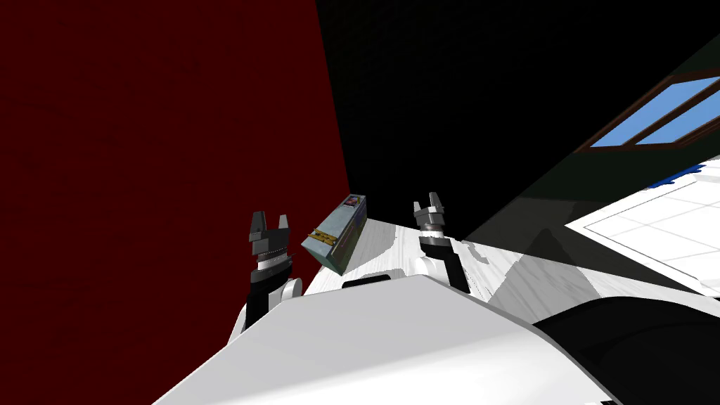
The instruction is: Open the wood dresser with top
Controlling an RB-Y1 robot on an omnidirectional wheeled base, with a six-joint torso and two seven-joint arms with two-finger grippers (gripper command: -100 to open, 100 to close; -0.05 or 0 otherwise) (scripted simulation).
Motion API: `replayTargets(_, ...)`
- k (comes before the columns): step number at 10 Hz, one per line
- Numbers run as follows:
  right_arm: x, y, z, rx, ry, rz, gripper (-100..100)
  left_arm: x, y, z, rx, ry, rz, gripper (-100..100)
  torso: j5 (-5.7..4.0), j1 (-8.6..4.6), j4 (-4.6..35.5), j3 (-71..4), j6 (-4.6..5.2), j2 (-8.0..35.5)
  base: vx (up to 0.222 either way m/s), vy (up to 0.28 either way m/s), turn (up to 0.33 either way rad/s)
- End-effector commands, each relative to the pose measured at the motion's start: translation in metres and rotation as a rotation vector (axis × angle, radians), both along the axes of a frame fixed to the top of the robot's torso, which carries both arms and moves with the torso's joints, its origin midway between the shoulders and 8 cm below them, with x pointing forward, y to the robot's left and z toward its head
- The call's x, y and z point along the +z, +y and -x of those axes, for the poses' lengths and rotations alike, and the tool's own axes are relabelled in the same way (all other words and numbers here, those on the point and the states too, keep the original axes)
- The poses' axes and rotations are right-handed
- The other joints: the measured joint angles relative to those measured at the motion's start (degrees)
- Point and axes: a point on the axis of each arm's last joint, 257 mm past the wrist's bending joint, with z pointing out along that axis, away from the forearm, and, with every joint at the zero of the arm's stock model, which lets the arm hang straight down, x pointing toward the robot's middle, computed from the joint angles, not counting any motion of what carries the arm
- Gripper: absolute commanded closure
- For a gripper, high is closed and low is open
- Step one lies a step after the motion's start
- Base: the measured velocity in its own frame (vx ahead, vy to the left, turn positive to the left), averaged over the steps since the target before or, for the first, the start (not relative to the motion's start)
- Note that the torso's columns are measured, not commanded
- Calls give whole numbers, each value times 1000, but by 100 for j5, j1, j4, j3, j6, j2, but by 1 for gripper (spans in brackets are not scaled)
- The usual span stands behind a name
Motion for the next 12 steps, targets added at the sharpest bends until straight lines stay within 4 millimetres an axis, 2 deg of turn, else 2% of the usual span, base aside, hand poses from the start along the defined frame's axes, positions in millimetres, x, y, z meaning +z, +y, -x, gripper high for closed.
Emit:
replayTargets(1,0,0,0,0,0,0,0,0,0,0,0,0,0,0,0,0,235,-467,0,232,0,0,0)
replayTargets(9,0,0,0,0,0,0,0,0,0,0,0,0,0,0,0,0,3537,-7073,0,3539,0,0,0)
replayTargets(10,0,0,0,0,0,0,0,-13,0,-11,-13,39,-12,-100,0,0,3960,-7919,0,3962,9,20,-125)
replayTargets(11,0,0,0,0,0,0,0,-19,0,-16,-17,58,-15,-100,2,8,4148,-8314,3,4153,6,36,-125)
replayTargets(12,0,0,0,0,0,0,0,-36,3,-27,-24,103,-15,-100,3,10,4204,-8427,0,4206,8,54,-185)
